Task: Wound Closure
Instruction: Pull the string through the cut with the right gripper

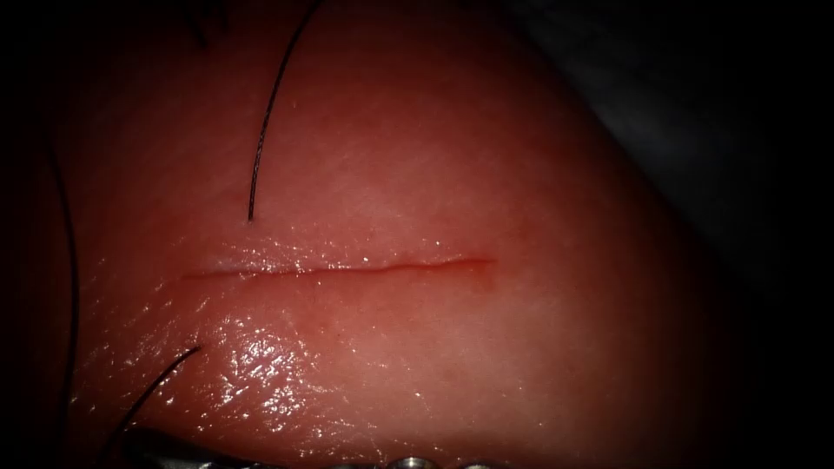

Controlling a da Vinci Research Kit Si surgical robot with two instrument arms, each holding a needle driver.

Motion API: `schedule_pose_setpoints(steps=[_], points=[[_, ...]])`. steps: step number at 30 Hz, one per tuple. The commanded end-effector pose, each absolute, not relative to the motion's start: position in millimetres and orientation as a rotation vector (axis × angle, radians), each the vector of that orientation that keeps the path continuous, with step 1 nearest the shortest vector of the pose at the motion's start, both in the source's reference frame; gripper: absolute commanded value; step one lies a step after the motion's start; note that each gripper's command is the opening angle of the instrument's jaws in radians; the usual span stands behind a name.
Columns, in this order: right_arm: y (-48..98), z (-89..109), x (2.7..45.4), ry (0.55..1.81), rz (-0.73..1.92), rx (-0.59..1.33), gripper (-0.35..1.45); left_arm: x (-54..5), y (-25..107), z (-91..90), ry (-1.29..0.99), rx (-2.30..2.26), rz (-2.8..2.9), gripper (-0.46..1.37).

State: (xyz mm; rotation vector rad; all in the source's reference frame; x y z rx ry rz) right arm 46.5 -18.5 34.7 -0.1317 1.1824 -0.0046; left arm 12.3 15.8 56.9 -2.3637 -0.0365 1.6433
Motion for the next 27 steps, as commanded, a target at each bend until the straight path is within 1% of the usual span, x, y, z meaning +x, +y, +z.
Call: schedule_pose_setpoints(steps=[1, 6, 15, 17, 18, 19, 20, 21, 23, 24, 25, 26, 27], points=[[-17.7, 35.5, 46.5, 1.171, -0.006, -0.137, 1.23, 12.3, 15.8, 56.9, -0.045, -2.371, 1.647, -0.35], [-16.0, 37.7, 46.5, 1.145, -0.004, -0.146, 1.27, 12.3, 15.8, 56.9, -0.045, -2.372, 1.646, -0.35], [-15.5, 41.4, 46.8, 1.097, -0.03, -0.142, 1.25, 12.4, 15.8, 56.8, -0.046, -2.372, 1.646, -0.35], [-15.7, 42.1, 47.1, 1.095, -0.032, -0.149, 1.23, 12.4, 15.8, 56.8, -0.046, -2.372, 1.646, -0.35], [-15.9, 42.8, 47.6, 1.099, -0.032, -0.15, 1.17, 12.4, 15.8, 56.8, -0.046, -2.372, 1.645, -0.35], [-16.0, 42.9, 47.7, 1.102, -0.028, -0.147, 1.15, 12.4, 15.8, 56.8, -0.046, -2.372, 1.645, -0.35], [-16.4, 43.6, 48.6, 1.112, -0.013, -0.128, 1.0, 12.3, 15.8, 56.8, -0.046, -2.373, 1.645, -0.35], [-16.5, 43.8, 49.0, 1.116, -0.011, -0.126, 0.97, 12.3, 15.8, 56.8, -0.046, -2.373, 1.645, -0.35], [-16.7, 44.2, 49.5, 1.117, -0.009, -0.111, 0.84, 12.3, 15.8, 56.8, -0.046, -2.373, 1.645, -0.35], [-16.8, 44.4, 49.9, 1.122, -0.017, -0.081, 0.46, 12.4, 15.8, 56.8, -0.047, -2.373, 1.644, -0.35], [-17.0, 44.5, 50.1, 1.134, -0.044, -0.036, -0.21, 12.4, 15.8, 56.8, -0.047, -2.373, 1.644, -0.35], [-17.1, 44.6, 50.2, 1.135, -0.063, -0.012, -0.35, 12.4, 15.8, 56.8, -0.047, -2.373, 1.644, -0.35], [-17.1, 44.5, 50.2, 1.134, -0.075, 0.002, -0.35, 12.4, 15.8, 56.8, -0.047, -2.373, 1.644, -0.35]])
